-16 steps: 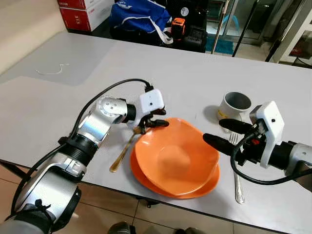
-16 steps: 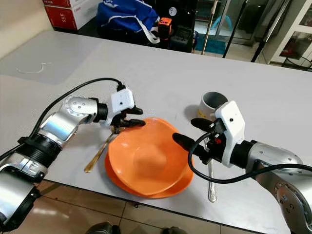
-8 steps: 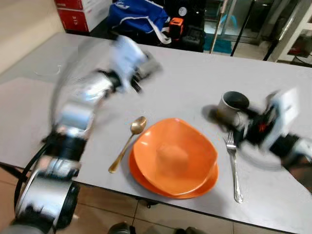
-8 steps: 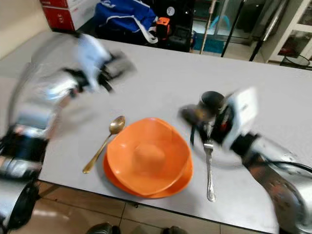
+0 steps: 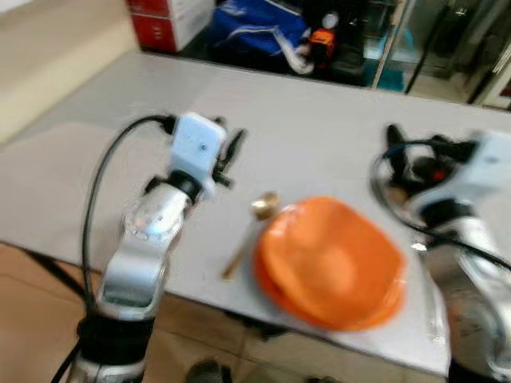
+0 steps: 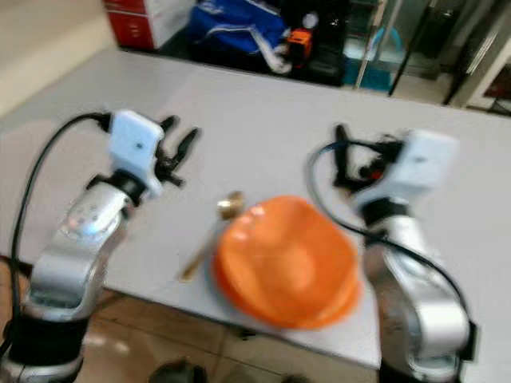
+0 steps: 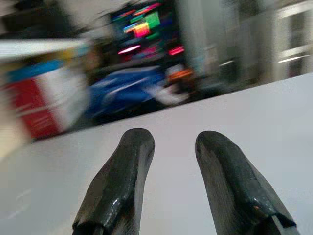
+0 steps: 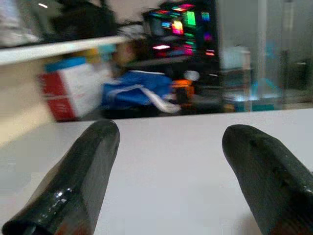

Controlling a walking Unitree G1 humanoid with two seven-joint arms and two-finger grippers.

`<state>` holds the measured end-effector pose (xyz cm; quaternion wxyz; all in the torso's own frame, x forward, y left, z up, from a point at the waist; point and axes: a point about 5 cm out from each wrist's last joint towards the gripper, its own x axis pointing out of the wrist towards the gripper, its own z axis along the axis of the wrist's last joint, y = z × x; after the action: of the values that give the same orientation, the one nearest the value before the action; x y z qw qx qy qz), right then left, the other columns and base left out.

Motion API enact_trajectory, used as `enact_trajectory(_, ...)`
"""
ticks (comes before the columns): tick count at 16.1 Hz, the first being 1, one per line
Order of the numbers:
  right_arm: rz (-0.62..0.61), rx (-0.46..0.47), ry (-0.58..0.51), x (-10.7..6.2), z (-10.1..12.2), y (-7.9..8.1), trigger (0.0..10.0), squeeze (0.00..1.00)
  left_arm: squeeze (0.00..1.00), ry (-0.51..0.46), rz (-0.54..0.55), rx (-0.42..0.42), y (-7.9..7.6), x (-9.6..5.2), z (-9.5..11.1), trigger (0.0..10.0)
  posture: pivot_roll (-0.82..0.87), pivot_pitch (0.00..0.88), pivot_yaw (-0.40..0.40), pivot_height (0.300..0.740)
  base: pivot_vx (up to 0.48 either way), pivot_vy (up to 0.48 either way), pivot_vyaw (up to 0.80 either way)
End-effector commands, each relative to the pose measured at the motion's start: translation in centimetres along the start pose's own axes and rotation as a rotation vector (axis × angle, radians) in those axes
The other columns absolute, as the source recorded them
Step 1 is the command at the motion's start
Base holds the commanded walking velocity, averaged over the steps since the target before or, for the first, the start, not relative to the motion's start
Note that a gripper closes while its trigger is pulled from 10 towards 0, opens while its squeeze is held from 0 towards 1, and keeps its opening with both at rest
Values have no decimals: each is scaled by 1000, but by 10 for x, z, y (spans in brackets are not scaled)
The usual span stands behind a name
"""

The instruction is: Setting the table

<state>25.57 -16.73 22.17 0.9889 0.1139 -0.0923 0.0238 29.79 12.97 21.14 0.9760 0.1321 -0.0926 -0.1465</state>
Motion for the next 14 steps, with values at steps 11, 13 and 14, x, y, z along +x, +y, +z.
enact_trajectory(11,103,-32,29,2,-14,25,10000,0,0,55,236,-36,15,-9,-10,10000,-9,82,-21,740,0,480,-291)
enact_trajectory(13,159,-8,40,2,-13,32,10000,0,0,60,251,-51,18,-7,-9,10000,-20,83,-29,740,0,480,0)
enact_trajectory(14,171,4,51,2,-15,33,10000,0,0,62,248,-73,18,-8,-8,10000,-21,88,-28,740,0,480,0)
